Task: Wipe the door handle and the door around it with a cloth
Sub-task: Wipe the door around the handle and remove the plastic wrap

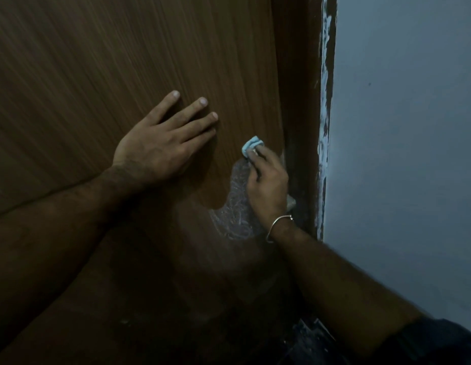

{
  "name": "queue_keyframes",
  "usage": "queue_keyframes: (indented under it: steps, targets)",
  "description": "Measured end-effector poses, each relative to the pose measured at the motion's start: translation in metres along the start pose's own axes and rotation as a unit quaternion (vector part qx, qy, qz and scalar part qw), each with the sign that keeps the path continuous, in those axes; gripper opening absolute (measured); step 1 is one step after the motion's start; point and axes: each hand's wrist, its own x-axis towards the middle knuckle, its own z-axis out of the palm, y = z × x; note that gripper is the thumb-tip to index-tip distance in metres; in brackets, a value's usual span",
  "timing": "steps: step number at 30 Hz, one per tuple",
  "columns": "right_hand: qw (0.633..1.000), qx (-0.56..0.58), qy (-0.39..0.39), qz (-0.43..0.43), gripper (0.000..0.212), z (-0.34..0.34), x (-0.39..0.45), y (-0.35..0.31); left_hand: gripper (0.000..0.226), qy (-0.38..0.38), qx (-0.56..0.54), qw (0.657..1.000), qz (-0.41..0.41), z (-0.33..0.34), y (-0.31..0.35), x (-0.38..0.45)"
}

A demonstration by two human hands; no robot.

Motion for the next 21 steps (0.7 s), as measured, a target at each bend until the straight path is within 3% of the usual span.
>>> queue_keyframes:
  steps: [5,9,14,18,21]
  targets:
    - [0.993,0.042,0.080,0.075,0.020,-0.004,0.041,-0.008,0.048,0.002,-0.004,1.000,0.001,0.002,-0.001,0.000]
    - [0.999,0.034,0.003,-0.018,0.019,0.010,0.004,-0.023,0.052,-0.005,0.017,1.000,0.001,0.001,0.001,0.000]
    - [0.990,0.074,0.066,0.104,0.017,0.005,0.024,-0.015,0.053,-0.011,0.042,0.999,0.004,-0.001,0.000,0.000]
    - [0.997,0.062,0.004,0.043,0.017,0.021,-0.008,-0.026,0.054,-0.025,0.047,0.999,0.006,-0.003,0.001,0.001]
    - [0.994,0.071,0.008,0.085,0.016,0.017,-0.019,-0.018,0.055,-0.040,0.054,0.998,0.005,-0.002,0.002,0.000]
